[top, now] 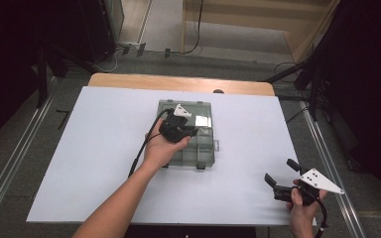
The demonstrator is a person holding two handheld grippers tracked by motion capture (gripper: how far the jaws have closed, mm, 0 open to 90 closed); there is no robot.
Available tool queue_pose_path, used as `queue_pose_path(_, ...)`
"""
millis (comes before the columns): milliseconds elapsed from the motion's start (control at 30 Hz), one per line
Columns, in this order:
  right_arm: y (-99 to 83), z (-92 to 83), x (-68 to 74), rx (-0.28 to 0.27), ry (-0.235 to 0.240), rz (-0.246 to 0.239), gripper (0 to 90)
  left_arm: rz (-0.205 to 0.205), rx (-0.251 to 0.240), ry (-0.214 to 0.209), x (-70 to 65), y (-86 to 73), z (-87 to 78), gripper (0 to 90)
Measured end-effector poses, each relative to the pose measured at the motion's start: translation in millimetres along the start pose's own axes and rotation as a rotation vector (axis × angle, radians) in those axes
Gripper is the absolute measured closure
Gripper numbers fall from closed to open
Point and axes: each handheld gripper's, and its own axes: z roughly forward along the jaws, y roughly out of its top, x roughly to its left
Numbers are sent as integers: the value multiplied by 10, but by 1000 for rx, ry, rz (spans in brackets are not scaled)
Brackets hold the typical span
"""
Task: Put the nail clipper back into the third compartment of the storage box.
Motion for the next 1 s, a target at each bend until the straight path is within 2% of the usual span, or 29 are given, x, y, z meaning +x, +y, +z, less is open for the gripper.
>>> queue_pose_path(367, 0, 1, -1, -1, 1, 4, 0, -7, -2, 41, 26, -20, 126, 790)
queue_pose_path(433, 0, 1, -1, -1, 1, 4, 0, -18, -2, 50, 29, -26, 131, 782)
queue_pose_path(500, -1, 1, -1, -1, 2, 4, 0, -34, -16, 63, 30, -19, 115, 664)
queue_pose_path(533, -1, 2, -1, -1, 2, 4, 0, -38, -24, 75, 29, -12, 100, 487)
queue_pose_path(600, 0, 3, -1, 0, 2, 3, 0, -54, -42, 66, 37, -2, 66, 352)
queue_pose_path(633, 0, 3, 0, 1, 1, 3, 0, -62, -47, 61, 39, 1, 50, 352)
queue_pose_path(667, 0, 4, 1, 2, 2, 2, 0, -70, -56, 62, 40, 3, 18, 194)
queue_pose_path(733, 0, 4, 1, 3, 1, 1, 0, -69, -61, 46, 42, -2, 2, 67)
queue_pose_path(767, 0, 4, 1, 3, 1, 1, 0, -70, -72, 25, 44, -9, -22, 67)
queue_pose_path(800, 0, 5, 1, 3, 1, 0, 0, -67, -85, 13, 42, -16, -40, 0)
queue_pose_path(833, 1, 6, 2, 4, 0, 0, 0, -62, -103, 8, 35, -30, -74, 0)
queue_pose_path(900, 1, 8, 3, 5, -1, -1, 0, -53, -127, 13, 24, -51, -121, 0)
queue_pose_path(1000, 1, 9, 4, 6, -2, -2, 0, -46, -135, 17, 10, -93, -172, 0)
